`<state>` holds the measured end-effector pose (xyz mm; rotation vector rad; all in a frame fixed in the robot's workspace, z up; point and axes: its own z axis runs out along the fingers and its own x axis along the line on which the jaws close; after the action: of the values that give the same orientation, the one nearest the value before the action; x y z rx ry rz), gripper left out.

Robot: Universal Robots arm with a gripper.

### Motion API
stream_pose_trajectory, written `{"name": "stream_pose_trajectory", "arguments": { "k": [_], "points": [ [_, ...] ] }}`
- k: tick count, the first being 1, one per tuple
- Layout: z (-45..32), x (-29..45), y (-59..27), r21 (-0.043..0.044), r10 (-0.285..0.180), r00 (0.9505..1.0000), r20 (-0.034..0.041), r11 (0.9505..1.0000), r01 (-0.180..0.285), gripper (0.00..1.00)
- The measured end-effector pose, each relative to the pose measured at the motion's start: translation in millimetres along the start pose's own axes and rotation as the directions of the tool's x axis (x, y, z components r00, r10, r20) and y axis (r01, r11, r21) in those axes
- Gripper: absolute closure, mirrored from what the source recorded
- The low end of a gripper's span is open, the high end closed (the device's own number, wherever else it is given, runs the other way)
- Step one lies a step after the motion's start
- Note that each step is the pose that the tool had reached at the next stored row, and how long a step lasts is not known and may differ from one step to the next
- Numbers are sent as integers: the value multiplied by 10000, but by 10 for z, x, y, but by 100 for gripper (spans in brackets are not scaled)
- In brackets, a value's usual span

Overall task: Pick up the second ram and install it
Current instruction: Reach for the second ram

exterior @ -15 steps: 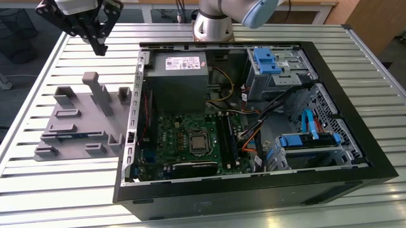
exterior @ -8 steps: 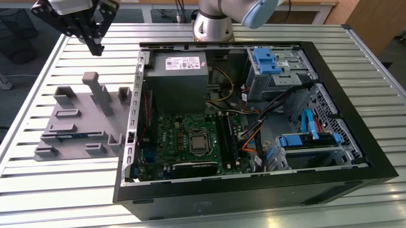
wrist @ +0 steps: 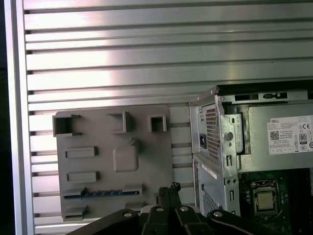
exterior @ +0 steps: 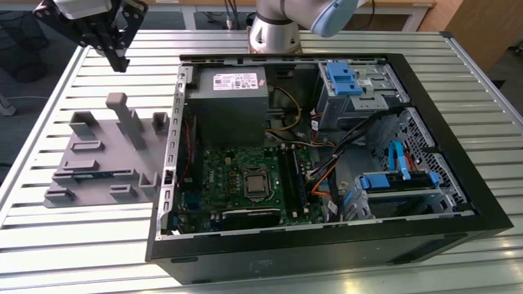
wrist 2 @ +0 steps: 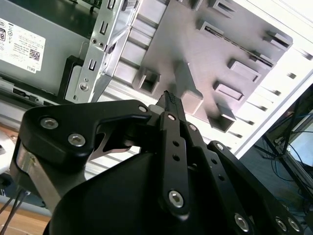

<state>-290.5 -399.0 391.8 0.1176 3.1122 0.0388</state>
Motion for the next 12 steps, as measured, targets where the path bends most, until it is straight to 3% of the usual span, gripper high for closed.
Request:
{"name": "stream_pose_trajectory", "arguments": {
  "k": [12],
  "points": [
    [-2,103,-8,0,-1,10000,-1,10000,1,89]
  ]
}}
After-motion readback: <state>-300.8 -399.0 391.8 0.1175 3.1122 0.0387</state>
